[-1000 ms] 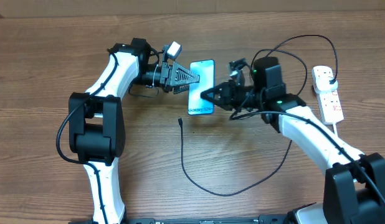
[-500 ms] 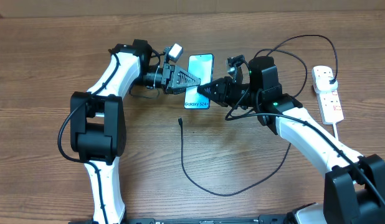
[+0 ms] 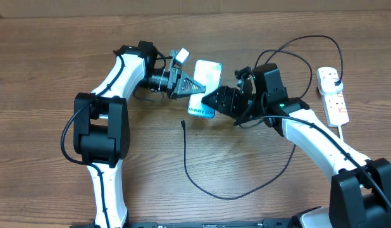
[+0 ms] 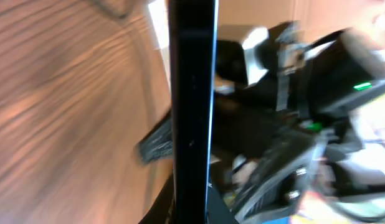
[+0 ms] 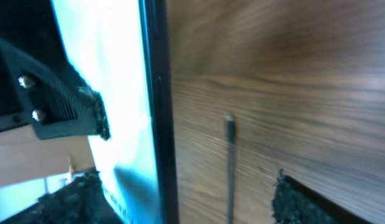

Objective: Plug charger to phone and switch on socket
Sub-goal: 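Carry the phone to the left gripper, grasp it there, open right gripper, then withdraw the right gripper while the left gripper holds the phone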

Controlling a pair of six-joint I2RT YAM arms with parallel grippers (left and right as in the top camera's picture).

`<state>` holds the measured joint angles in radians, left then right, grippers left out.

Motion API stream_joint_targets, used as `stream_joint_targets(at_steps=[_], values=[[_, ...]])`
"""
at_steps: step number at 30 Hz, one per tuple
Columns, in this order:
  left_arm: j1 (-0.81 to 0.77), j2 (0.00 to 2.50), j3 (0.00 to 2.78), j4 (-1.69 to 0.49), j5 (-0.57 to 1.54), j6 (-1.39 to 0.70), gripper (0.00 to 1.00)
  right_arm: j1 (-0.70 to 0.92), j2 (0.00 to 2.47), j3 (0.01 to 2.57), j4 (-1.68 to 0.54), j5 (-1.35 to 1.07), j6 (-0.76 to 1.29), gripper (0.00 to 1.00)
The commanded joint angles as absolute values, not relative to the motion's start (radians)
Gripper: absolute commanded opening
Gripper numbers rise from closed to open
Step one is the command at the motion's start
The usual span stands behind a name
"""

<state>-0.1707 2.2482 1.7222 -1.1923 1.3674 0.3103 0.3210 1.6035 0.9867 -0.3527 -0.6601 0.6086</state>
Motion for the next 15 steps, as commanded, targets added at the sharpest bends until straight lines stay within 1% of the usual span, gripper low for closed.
stream_joint_targets(at_steps=[1,2,4,6,7,12,15], values=[[-0.178,2.238,1.736,-1.209,1.101,0.316,0.04,0.293,1.597,0.988,-0.428,-0.565,0.517,0.98],[-0.18,2.238,1.736,-1.213,1.03,0.285,0.04,0.29,1.597,0.987,-0.471,-0.511,0.518,1.0],[-0.185,2.238,1.736,-1.216,0.894,0.178,0.04,0.289,1.597,0.987,-0.561,-0.377,0.518,1.0],[-0.195,2.238,1.736,-1.215,0.739,0.02,0.04,0.289,1.597,0.987,-0.644,-0.259,0.519,1.0],[-0.2,2.238,1.736,-1.214,0.694,-0.021,0.04,0.289,1.597,0.987,-0.666,-0.235,0.519,1.0],[-0.256,2.238,1.736,-1.172,0.519,-0.154,0.04,0.292,1.597,0.987,-0.698,-0.23,0.524,1.0],[-0.289,2.238,1.756,-1.143,0.469,-0.242,0.04,0.292,1.597,0.987,-0.686,-0.232,0.537,1.0]])
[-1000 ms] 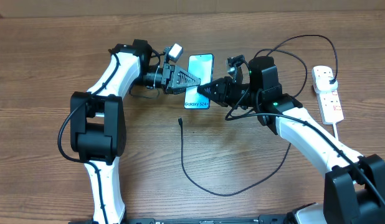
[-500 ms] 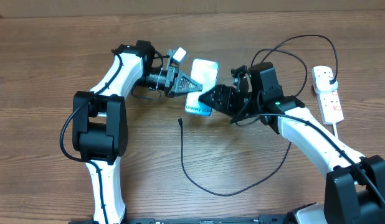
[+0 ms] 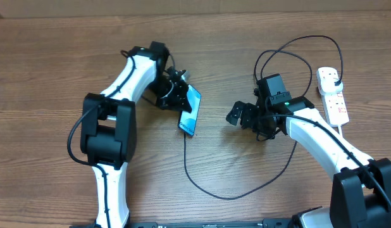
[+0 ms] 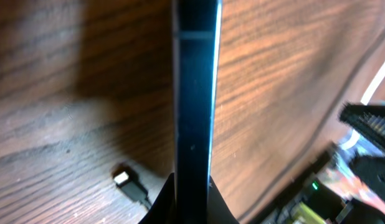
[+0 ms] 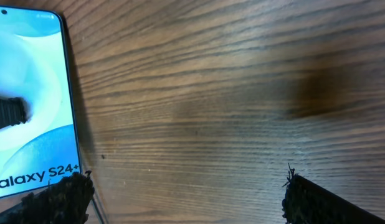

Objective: Plug charger to phone and switch on socket
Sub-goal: 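Withdraw the right gripper while the left gripper holds the phone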

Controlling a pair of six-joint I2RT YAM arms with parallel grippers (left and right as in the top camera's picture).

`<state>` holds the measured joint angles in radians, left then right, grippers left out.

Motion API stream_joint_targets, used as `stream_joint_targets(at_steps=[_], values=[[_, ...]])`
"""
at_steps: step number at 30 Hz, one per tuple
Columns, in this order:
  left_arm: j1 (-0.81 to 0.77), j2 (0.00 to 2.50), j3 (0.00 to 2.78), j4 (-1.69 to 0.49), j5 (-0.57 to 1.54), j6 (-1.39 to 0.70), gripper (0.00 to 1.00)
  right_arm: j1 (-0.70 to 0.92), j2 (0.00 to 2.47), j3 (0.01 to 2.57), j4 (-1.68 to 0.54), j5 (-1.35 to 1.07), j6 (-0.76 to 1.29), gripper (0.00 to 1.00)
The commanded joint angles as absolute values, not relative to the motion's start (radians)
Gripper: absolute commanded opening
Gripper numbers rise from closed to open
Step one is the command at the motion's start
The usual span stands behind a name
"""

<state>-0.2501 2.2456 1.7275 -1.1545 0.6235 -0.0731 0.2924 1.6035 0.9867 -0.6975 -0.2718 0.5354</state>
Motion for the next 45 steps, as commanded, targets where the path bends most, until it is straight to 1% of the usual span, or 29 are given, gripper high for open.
stream_joint_targets(at_steps=[1,3,9,12,17,25,36,38,39,45], values=[[-0.298,2.238,1.77,-1.143,0.456,-0.264,0.04,0.292,1.597,0.987,-0.682,-0.232,0.537,1.0],[-0.32,2.238,1.812,-1.151,0.386,-0.303,0.04,0.292,1.597,0.987,-0.683,-0.232,0.537,1.0],[-0.417,2.238,1.901,-1.196,0.083,-0.412,0.04,0.292,1.597,0.987,-0.683,-0.232,0.537,1.0],[-0.461,2.239,1.888,-1.199,0.006,-0.45,0.04,0.292,1.597,0.987,-0.683,-0.232,0.537,1.0],[-0.511,2.239,1.866,-1.198,-0.011,-0.454,0.06,0.292,1.597,0.987,-0.683,-0.232,0.537,1.0],[-0.517,2.239,1.846,-1.203,-0.012,-0.471,0.13,0.292,1.597,0.987,-0.683,-0.232,0.537,1.0],[-0.517,2.239,1.819,-1.193,-0.013,-0.479,0.16,0.292,1.597,0.987,-0.683,-0.232,0.537,1.0],[-0.517,2.239,1.819,-1.191,-0.013,-0.479,0.1,0.292,1.597,0.987,-0.683,-0.232,0.537,1.0],[-0.517,2.239,1.819,-1.188,-0.012,-0.479,0.04,0.292,1.597,0.987,-0.683,-0.232,0.537,1.0],[-0.509,2.238,1.822,-1.182,0.037,-0.471,0.04,0.292,1.597,0.987,-0.683,-0.232,0.537,1.0]])
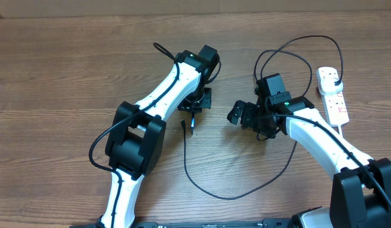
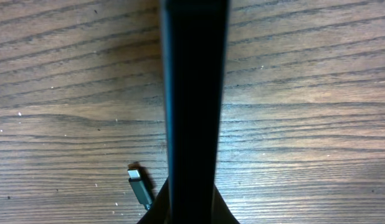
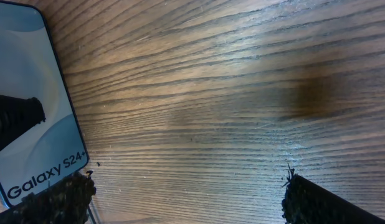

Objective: Plug charger to phone and switch on socket
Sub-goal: 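Withdraw the right gripper while the left gripper holds the phone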

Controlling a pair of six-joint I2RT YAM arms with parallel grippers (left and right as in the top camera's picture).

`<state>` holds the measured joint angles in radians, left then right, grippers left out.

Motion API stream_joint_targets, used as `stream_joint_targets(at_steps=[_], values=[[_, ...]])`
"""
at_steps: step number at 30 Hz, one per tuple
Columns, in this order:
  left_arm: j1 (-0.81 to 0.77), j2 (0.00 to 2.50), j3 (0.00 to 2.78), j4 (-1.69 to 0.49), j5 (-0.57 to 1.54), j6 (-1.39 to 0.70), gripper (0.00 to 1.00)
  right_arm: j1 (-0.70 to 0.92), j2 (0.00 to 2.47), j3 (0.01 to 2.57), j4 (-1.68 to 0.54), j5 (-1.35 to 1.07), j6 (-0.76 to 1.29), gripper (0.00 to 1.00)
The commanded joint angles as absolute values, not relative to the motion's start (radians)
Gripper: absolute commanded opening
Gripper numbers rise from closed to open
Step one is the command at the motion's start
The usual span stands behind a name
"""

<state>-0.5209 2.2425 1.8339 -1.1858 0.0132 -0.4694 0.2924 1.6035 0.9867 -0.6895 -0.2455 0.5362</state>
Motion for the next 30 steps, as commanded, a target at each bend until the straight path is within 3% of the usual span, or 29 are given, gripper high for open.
stream_joint_targets(at_steps=[1,5,10,13,15,20,23,30], values=[[-0.5,2.238,1.824,-1.184,0.07,-0.471,0.04,0.292,1.597,0.987,-0.683,-0.232,0.537,1.0],[-0.436,2.238,1.843,-1.201,0.306,-0.459,0.04,0.292,1.597,0.987,-0.683,-0.232,0.537,1.0],[-0.307,2.236,1.847,-1.208,0.852,-0.313,0.04,0.292,1.597,0.987,-0.683,-0.232,0.537,1.0],[-0.235,2.236,1.847,-1.245,1.145,-0.14,0.04,0.292,1.597,0.987,-0.683,-0.232,0.537,1.0],[-0.203,2.236,1.847,-1.284,1.225,-0.004,0.04,0.292,1.597,0.987,-0.683,-0.232,0.537,1.0],[-0.16,2.236,1.846,-1.391,1.099,0.244,0.04,0.292,1.597,0.987,-0.683,-0.232,0.537,1.0],[-0.159,2.236,1.841,-1.394,1.004,0.264,0.04,0.292,1.597,0.987,-0.683,-0.232,0.537,1.0],[-0.169,2.236,1.836,-1.29,0.998,0.319,0.04,0.292,1.597,0.987,-0.683,-0.232,0.537,1.0]])
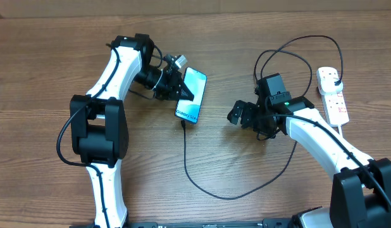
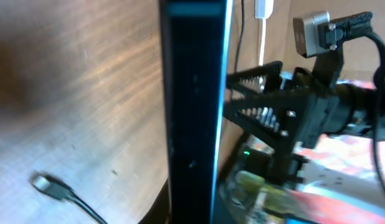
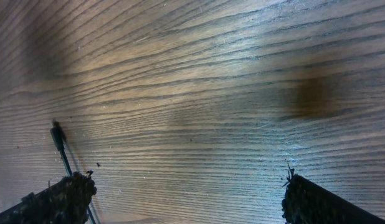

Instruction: Plug charger to phone and switch on socket

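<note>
The phone (image 1: 190, 96), its blue screen facing up, hangs tilted above the table with my left gripper (image 1: 180, 90) shut on its left edge. The left wrist view shows the phone (image 2: 192, 112) edge-on as a dark bar. The black charger cable's plug (image 1: 184, 125) lies on the wood just below the phone's lower end, apart from it, and also appears as the plug (image 2: 46, 183) and the plug (image 3: 57, 134). My right gripper (image 1: 236, 114) stands open to the right of the phone, holding nothing, with both fingertips (image 3: 68, 199) low over the bare table. The white socket strip (image 1: 331, 95) lies far right.
The cable (image 1: 246, 190) loops across the front of the wooden table (image 1: 56, 158) and runs up behind my right arm to the socket strip. The table's far edge (image 1: 246, 9) runs along the top of the overhead view.
My left arm has swung back to the left with the phone. The phone, then edge-on over the plug, now shows its screen upward. It has left the right wrist view, which now shows the plug.
First both grippers met at the phone above the table. Then my right gripper stood open to the right, and the left alone held the phone. The left arm then reached over the plug with the phone edge-on, and now holds it face up further left.
</note>
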Controlling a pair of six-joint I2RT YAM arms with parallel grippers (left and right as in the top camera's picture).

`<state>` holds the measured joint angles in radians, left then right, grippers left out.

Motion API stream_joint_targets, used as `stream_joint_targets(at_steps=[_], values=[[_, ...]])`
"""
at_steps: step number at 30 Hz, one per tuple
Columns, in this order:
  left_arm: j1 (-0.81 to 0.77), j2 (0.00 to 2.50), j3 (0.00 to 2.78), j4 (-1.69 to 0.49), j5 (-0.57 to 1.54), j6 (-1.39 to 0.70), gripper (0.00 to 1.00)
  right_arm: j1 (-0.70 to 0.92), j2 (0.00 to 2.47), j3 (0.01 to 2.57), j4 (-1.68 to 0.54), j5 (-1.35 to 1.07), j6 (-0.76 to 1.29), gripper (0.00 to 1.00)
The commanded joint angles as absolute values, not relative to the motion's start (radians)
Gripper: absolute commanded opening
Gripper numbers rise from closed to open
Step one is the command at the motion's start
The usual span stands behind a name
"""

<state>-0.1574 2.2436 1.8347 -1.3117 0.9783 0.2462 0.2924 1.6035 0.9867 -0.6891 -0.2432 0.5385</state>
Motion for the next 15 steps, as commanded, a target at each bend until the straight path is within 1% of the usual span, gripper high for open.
stream_joint_targets(at_steps=[1,5,11,15], values=[[-0.17,2.236,1.836,-1.274,0.999,0.319,0.04,0.292,1.597,0.987,-0.683,-0.232,0.537,1.0],[-0.17,2.236,1.835,-1.237,0.998,0.319,0.04,0.292,1.597,0.987,-0.683,-0.232,0.537,1.0],[-0.173,2.237,1.833,-1.254,1.015,0.31,0.04,0.292,1.597,0.987,-0.683,-0.232,0.537,1.0],[-0.178,2.236,1.832,-1.288,1.1,0.15,0.04,0.292,1.597,0.987,-0.683,-0.232,0.537,1.0]])
